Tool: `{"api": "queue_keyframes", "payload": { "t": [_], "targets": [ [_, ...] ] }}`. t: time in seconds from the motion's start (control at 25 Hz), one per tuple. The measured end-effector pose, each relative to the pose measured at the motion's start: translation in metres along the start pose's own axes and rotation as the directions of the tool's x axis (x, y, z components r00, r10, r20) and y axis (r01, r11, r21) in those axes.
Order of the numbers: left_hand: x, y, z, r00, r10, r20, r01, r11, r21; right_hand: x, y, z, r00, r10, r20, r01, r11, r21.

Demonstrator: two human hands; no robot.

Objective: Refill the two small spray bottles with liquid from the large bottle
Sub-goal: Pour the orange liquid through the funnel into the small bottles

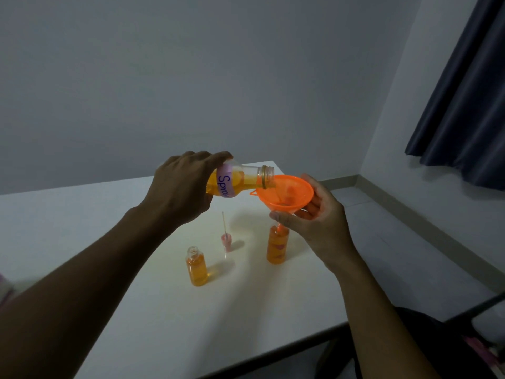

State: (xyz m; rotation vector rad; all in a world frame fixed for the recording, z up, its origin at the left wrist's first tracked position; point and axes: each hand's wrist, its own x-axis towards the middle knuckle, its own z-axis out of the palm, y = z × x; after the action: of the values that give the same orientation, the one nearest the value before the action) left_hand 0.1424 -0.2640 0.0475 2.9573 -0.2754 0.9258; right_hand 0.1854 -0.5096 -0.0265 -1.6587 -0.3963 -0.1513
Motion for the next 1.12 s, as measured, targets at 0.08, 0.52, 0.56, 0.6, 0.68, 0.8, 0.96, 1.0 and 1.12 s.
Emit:
{"api": "queue_keyframes", "payload": {
  "t": [0.08,0.52,0.56,0.6,0.68,0.8,0.96,1.0,1.12],
  "targets": [
    [0.000,0.001,0.001,1.000,-0.021,0.008,0.021,0.999,-0.030,0.001,-0.001,0.000,1.000,-0.001,-0.004,0.001,1.000,-0.001],
    [-0.020,-0.009,0.012,0.981,-0.184,0.060,0.193,0.925,-0.327,0.003,-0.005,-0.001,0.998,0.002,-0.055,-0.004,1.000,-0.029],
    [-0.024,-0.011,0.013,0.978,-0.201,0.060,0.209,0.915,-0.345,0.003,-0.006,-0.001,0.998,0.001,-0.058,-0.003,0.999,-0.034],
    [-0.027,-0.011,0.013,0.974,-0.218,0.058,0.224,0.903,-0.365,0.004,-0.006,-0.001,0.998,-0.004,-0.059,0.002,0.999,-0.039],
    [-0.034,-0.011,0.011,0.965,-0.257,0.054,0.256,0.880,-0.401,0.004,-0.008,0.001,0.998,-0.007,-0.056,0.005,0.999,-0.035],
    [-0.040,-0.012,0.009,0.953,-0.297,0.067,0.297,0.861,-0.412,0.004,-0.011,0.002,0.999,-0.015,-0.050,0.013,0.999,-0.030],
    [-0.042,-0.014,0.004,0.949,-0.310,0.057,0.303,0.848,-0.434,0.001,-0.015,0.001,0.997,-0.029,-0.070,0.028,0.999,-0.023],
    [-0.043,-0.014,0.002,0.947,-0.318,0.052,0.307,0.844,-0.440,0.001,-0.016,0.002,0.997,-0.033,-0.074,0.030,0.999,-0.043],
    [-0.047,-0.013,-0.003,0.942,-0.334,0.037,0.312,0.832,-0.459,0.000,-0.020,0.001,0.997,-0.029,-0.072,0.026,0.998,-0.052]
  ]
}}
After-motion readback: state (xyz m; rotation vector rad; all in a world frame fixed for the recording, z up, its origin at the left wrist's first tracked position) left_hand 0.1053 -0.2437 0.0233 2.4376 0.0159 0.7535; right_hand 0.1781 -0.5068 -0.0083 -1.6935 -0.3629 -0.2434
